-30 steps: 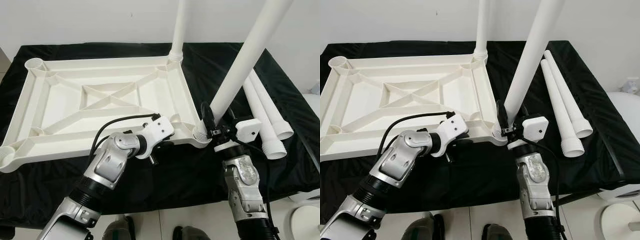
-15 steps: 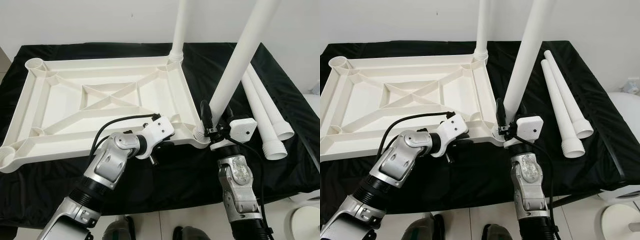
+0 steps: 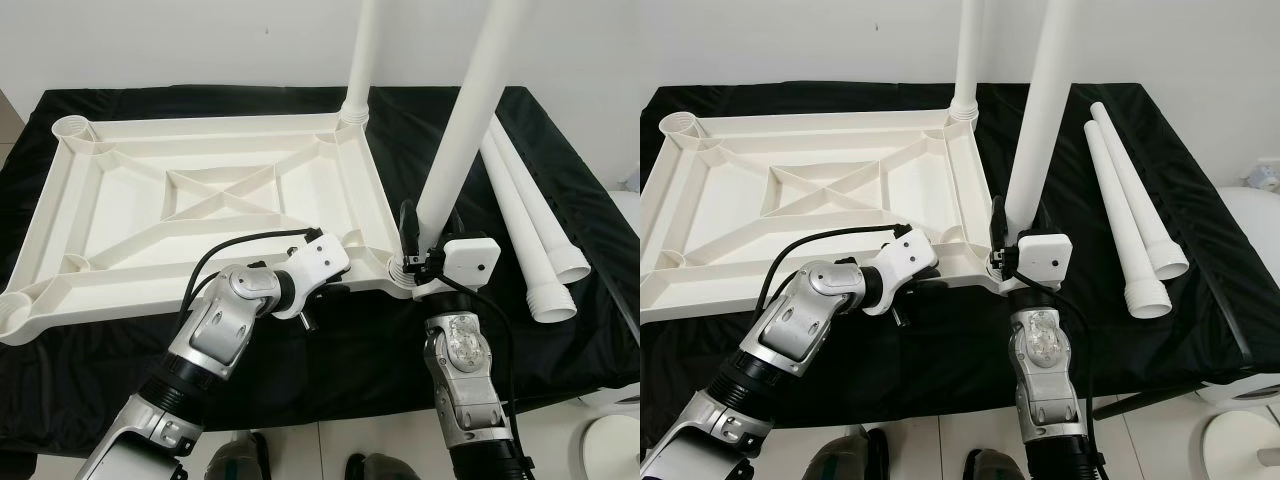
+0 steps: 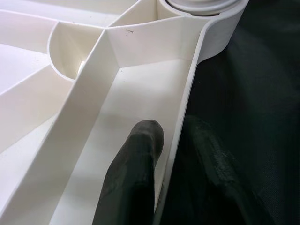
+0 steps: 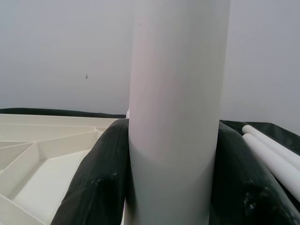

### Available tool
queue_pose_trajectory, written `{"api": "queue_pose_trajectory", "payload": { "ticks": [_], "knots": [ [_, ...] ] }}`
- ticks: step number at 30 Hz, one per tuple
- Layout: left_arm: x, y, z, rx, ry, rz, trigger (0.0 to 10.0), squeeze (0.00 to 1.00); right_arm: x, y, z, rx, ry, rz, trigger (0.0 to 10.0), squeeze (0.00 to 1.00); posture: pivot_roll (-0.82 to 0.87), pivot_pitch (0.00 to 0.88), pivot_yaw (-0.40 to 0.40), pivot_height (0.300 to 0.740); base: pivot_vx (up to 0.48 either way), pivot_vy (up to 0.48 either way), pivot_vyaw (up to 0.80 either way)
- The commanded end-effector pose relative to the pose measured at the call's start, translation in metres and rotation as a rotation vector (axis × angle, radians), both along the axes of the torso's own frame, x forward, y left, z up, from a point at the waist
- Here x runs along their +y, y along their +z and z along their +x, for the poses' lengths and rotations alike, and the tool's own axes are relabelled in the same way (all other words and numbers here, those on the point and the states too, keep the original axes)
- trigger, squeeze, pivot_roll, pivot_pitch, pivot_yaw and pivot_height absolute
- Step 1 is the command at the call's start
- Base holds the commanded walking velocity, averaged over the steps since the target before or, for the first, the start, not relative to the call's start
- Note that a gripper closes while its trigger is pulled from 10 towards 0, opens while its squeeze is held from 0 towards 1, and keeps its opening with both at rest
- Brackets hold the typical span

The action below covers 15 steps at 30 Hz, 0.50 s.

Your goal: Building children table

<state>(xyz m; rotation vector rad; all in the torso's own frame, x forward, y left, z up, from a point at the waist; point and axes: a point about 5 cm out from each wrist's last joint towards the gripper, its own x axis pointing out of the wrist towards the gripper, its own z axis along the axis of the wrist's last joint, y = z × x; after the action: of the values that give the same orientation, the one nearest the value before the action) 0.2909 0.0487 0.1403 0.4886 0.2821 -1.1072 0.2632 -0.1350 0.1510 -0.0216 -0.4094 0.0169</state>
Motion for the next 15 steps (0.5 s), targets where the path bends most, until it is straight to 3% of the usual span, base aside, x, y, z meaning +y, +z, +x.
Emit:
{"api": "queue_pose_trajectory", "payload": {
  "ticks": [1, 15],
  "knots": [
    [-0.003, 0.022, 0.002, -0.115, 0.038, -0.06, 10.0, 0.0, -0.029, -0.061, -0.012, 0.31, -0.139, 0.011, 10.0, 0.0, 0.0, 0.115, 0.014, 0.74, 0.0, 0.0, 0.0],
    [-0.004, 0.023, 0.003, -0.117, 0.033, -0.06, 10.0, 0.0, -0.038, -0.066, -0.022, 0.275, -0.074, 0.042, 10.0, 0.0, 0.0, 0.111, 0.019, 0.74, 0.0, 0.0, 0.0]
  ]
}}
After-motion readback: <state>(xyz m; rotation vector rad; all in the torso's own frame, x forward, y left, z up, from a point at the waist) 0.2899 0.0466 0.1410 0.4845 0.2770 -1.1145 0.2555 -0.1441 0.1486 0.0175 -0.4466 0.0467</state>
